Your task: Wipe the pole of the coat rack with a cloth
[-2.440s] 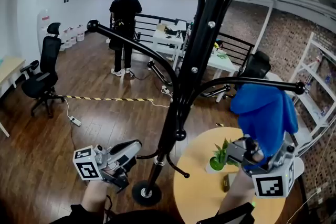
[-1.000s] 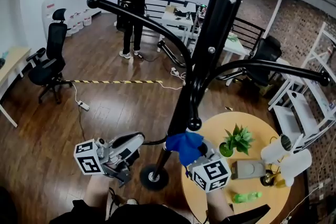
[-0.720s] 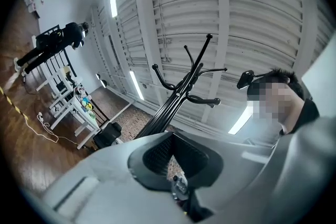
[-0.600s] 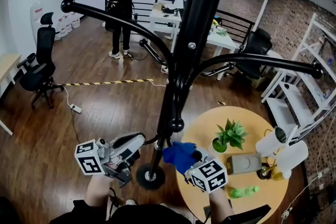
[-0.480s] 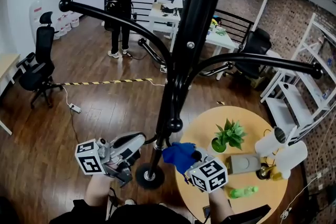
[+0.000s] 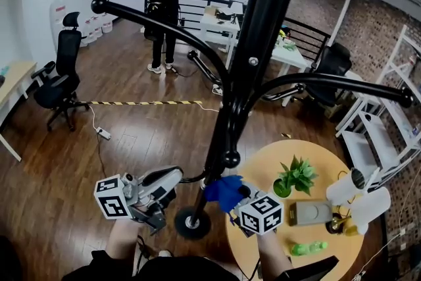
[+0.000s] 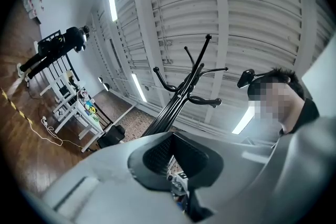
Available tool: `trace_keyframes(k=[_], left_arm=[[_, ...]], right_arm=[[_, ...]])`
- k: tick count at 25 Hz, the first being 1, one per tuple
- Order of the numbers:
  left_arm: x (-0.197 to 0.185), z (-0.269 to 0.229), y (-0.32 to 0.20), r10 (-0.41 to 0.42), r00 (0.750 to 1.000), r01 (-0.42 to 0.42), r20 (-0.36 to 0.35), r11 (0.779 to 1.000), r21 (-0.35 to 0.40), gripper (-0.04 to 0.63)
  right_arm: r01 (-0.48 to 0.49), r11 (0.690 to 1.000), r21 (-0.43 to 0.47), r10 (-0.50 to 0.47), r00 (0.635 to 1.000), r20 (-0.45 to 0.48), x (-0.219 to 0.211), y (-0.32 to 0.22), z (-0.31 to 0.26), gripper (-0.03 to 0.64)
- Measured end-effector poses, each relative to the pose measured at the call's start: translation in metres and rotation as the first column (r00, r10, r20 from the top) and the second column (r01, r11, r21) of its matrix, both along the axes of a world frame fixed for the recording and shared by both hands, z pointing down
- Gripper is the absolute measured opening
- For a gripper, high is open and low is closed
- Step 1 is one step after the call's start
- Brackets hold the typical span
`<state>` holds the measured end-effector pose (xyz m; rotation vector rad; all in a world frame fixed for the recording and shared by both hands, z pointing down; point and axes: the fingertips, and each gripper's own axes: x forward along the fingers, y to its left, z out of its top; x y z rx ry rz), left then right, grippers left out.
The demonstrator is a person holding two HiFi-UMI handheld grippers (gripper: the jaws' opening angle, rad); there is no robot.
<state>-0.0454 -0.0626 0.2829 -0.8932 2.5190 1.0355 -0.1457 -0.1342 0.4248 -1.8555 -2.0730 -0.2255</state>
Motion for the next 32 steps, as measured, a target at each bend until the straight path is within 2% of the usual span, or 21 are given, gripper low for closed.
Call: trace_keyframes(k=[3,6,11,16,22,27,30,32], left_arm=[[0.002,0.000,0.000,-0.001,1.000,0.001,-0.003,1.000,-0.003,0.003],[0.002,-0.001,0.002,-0.002,1.000,0.002,-0.003,1.000,-0.004,0.003],[0.003,-0.004,-0.001,0.008,1.000,-0.008,0.008,1.000,-0.010,0.003],[0.008,-0.006,0.004,-0.005,1.000,0.006,0.018,1.000,-0.007,0.003],[0.018,-0.011,0.009,-0.026,0.999,0.026,0.039,1.000,-0.005,0.003],[0.021,-0.014,0.013,-0.033,0.998,0.034,0.053,0.999,-0.005,0.003],[0.020,-0.017,0.008,-0.019,0.998,0.020,0.062,1.000,-0.009,0.003],[0.017,-0.018,0.004,-0.006,0.998,0.007,0.066,1.000,-0.011,0.003]], right_arm=[[-0.030,0.998,-0.059,0.033,0.999,0.042,-0.003,-0.001,-0.014,0.023],[-0.033,0.986,-0.166,0.050,0.994,0.100,0.000,0.000,-0.051,0.024],[0.031,0.913,-0.406,0.043,0.984,0.172,0.017,0.007,-0.155,0.023],[0.060,0.803,-0.593,0.082,0.974,0.210,0.014,0.001,-0.258,0.023],[0.096,0.668,-0.738,0.156,0.951,0.265,0.014,-0.022,-0.359,0.023],[0.096,0.586,-0.804,0.247,0.924,0.291,0.023,-0.060,-0.393,0.023],[0.110,0.499,-0.860,0.311,0.903,0.296,0.032,-0.097,-0.414,0.023],[0.116,0.457,-0.882,0.365,0.879,0.305,0.038,-0.122,-0.428,0.023]])
